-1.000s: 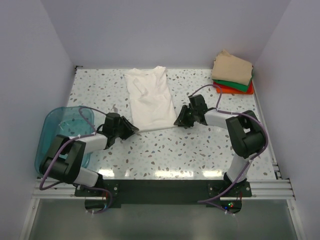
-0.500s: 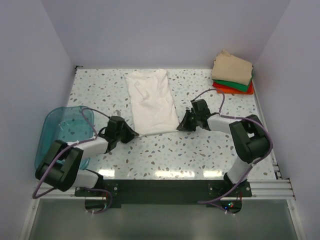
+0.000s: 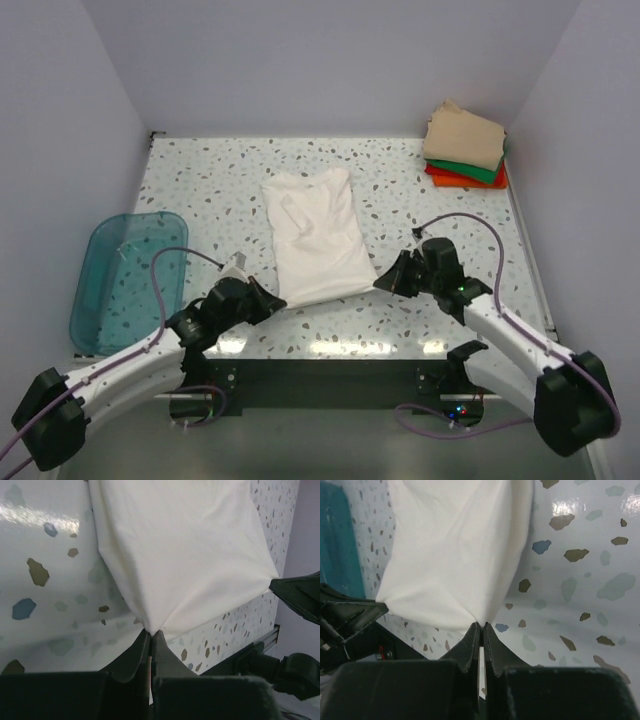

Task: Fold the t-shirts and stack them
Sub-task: Fold the tshirt

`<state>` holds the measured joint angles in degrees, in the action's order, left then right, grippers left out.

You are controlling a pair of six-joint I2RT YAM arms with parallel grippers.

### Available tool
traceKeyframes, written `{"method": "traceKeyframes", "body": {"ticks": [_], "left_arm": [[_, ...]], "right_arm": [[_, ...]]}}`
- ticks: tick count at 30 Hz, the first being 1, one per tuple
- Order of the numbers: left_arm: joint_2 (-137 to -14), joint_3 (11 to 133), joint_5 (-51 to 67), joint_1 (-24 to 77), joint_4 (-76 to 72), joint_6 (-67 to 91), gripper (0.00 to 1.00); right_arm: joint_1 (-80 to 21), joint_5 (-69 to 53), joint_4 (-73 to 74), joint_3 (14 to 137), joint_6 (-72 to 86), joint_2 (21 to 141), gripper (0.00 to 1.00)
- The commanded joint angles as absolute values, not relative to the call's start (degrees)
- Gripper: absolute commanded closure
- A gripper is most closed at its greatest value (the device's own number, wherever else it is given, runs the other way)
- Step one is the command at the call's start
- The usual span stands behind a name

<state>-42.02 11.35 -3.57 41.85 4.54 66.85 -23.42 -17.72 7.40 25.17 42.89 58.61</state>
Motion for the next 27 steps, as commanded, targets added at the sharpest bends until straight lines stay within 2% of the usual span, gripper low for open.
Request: {"method": "traceKeyframes", "body": {"ticks": [1,6,10,14,16,27], "left_arm": [[-37.71,12.21,-10.09,46.83,11.15,71.01,1.00],[-37.53,17.57,-14.23,52.91,15.20,71.46,1.00],[-39.02,24.94,-17.57,53.00,16.43,69.27,1.00],[-46.56,33.12,-20.74,51.68,17.05,65.05,1.00],[-51.82,37.94,-19.69,48.19,17.58,61.98,1.00],[-67.93,48.16,-4.06,30.33,8.35,52.57,1.00]], "right_arm": [[-23.38,-17.49,15.88,24.08,43.42,49.24,1.00],[-23.55,-17.67,21.26,26.27,42.72,42.45,1.00],[-23.64,-15.82,23.81,32.67,40.52,45.69,1.00],[-23.55,-13.37,23.73,39.62,38.68,51.84,1.00],[-23.55,-12.66,23.21,44.53,38.06,57.09,1.00],[-23.20,-10.81,21.71,66.69,35.33,82.86,1.00]]}}
